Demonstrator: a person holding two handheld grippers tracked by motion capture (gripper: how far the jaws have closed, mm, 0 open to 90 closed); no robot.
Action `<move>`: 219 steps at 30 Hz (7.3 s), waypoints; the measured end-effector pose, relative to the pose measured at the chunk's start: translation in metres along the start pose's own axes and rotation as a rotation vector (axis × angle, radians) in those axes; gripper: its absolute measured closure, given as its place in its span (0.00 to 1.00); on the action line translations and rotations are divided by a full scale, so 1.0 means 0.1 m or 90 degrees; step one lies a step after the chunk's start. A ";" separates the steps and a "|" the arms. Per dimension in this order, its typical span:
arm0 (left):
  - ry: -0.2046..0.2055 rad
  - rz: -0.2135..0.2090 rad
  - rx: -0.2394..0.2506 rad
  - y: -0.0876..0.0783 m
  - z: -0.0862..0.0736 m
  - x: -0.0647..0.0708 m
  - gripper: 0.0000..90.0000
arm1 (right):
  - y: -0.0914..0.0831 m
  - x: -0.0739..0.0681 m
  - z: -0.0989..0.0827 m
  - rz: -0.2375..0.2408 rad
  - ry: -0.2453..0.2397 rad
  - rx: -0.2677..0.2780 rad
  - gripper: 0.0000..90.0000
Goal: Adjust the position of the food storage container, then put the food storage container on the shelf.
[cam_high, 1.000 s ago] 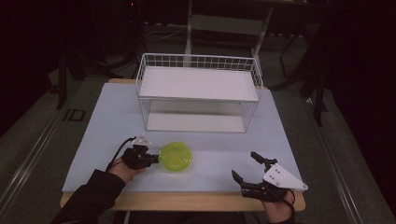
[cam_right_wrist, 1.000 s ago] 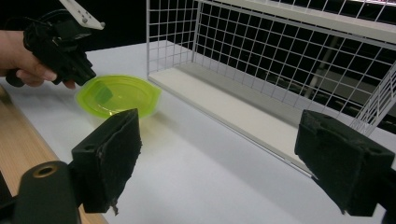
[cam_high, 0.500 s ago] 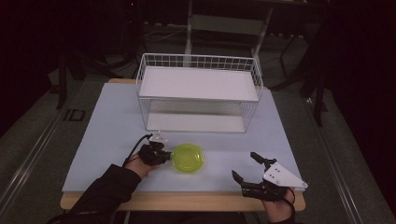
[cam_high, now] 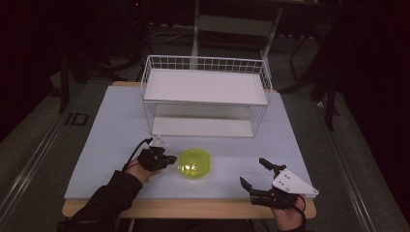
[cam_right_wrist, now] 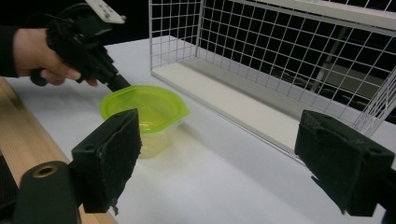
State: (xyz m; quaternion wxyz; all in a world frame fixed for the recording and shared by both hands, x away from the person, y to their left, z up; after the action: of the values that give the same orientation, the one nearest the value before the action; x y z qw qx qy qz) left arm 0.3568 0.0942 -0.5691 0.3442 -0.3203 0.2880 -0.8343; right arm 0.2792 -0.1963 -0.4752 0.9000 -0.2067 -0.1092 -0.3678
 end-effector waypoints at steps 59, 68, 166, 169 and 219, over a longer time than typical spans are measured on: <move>0.014 -0.153 0.150 -0.56 0.04 0.65 0.01 | 0.06 -0.08 -0.01 0.051 0.005 -0.002 0.16; 0.085 -0.186 0.224 -0.76 0.02 0.94 0.01 | 0.03 -0.07 0.07 0.057 0.006 -0.017 0.15; -0.258 -0.187 0.092 -0.52 0.67 0.80 0.91 | 0.91 0.20 0.46 0.211 0.339 -0.220 0.89; -0.243 -0.182 0.103 -0.61 0.76 0.81 0.91 | 0.90 0.24 0.60 0.202 0.327 -0.210 0.89; -0.265 -0.099 0.136 -1.01 2.29 0.49 0.88 | 1.46 1.31 1.60 0.161 0.414 -0.184 0.89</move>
State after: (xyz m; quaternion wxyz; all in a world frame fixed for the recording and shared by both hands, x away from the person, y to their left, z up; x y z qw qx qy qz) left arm 0.4578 0.0576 -0.3371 0.3630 -0.4684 0.0951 -0.7999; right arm 0.4683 -0.1108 -0.3297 0.8875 -0.2160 0.2615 -0.3121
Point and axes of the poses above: each handheld gripper's, and its own axes: y roughly forward along the jaws, z roughly out of its top, x roughly to its right, the point moved 8 cm from there along y, roughly forward along the jaws, and after that the axes turned 14 degrees about -y, right-handed, at the moved point
